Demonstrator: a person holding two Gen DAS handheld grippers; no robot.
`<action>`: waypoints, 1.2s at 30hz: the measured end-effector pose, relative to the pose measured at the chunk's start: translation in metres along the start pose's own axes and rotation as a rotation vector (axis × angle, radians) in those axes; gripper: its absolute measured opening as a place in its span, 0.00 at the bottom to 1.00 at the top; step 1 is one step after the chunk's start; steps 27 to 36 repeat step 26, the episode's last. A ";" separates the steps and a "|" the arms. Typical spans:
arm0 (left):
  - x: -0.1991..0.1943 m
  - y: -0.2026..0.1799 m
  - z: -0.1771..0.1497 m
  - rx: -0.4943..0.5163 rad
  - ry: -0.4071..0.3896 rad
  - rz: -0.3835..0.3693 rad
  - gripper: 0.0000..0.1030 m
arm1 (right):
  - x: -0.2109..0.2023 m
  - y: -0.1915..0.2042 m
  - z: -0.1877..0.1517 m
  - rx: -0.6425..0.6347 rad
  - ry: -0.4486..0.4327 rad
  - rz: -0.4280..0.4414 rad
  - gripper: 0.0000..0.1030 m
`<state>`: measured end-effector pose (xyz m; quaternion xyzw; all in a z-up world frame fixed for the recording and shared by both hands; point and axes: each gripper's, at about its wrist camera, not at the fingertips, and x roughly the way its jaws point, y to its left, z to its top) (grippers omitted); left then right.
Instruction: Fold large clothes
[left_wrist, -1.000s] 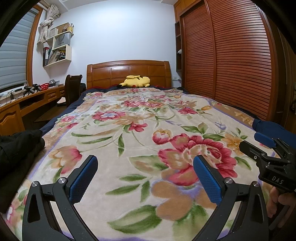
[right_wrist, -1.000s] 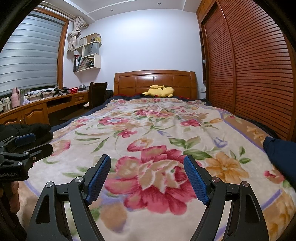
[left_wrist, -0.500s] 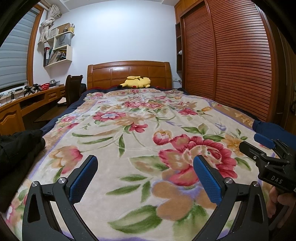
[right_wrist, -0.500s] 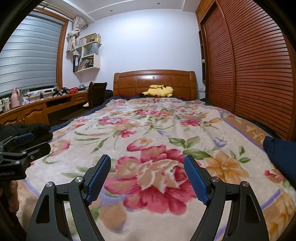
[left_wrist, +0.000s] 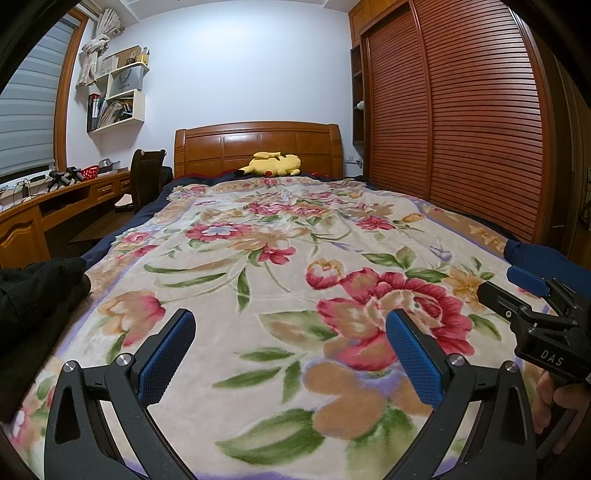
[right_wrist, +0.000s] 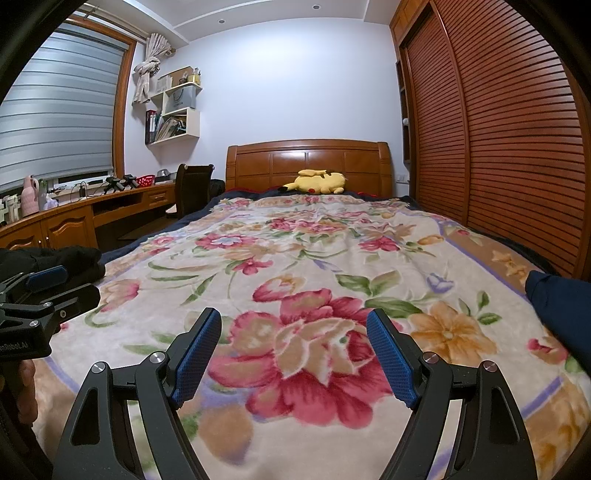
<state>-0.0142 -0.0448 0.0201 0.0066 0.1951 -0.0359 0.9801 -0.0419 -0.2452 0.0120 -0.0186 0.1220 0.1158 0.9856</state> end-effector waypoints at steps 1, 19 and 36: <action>0.000 0.000 0.000 0.000 0.000 0.001 1.00 | 0.000 0.000 0.000 0.000 0.000 0.001 0.80; 0.000 0.000 0.000 -0.002 -0.001 0.001 1.00 | 0.001 0.000 0.000 0.002 -0.002 -0.003 0.80; 0.000 0.000 0.000 -0.003 -0.002 0.000 1.00 | 0.002 0.000 0.000 0.002 -0.003 -0.004 0.80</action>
